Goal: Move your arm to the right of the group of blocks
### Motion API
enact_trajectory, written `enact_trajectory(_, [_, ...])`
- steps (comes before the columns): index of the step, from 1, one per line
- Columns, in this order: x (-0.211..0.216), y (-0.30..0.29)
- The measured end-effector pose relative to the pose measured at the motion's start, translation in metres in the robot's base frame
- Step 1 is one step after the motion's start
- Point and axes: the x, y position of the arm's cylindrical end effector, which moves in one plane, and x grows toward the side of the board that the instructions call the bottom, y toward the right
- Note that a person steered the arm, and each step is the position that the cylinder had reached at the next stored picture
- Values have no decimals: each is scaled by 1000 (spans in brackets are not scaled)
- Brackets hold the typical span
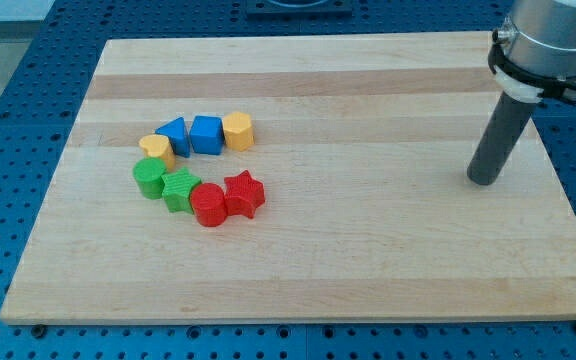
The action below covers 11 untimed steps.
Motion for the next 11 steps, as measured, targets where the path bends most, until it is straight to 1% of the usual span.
enact_trajectory(3, [-2,7])
enact_trajectory(6, [-82,7])
enact_trajectory(7, [-81,-21])
enact_trajectory(8, [-68,-62])
enact_trajectory(9, [-38,-103])
enact_trajectory(10, [-29,-142])
enact_trajectory(11, [-29,-176])
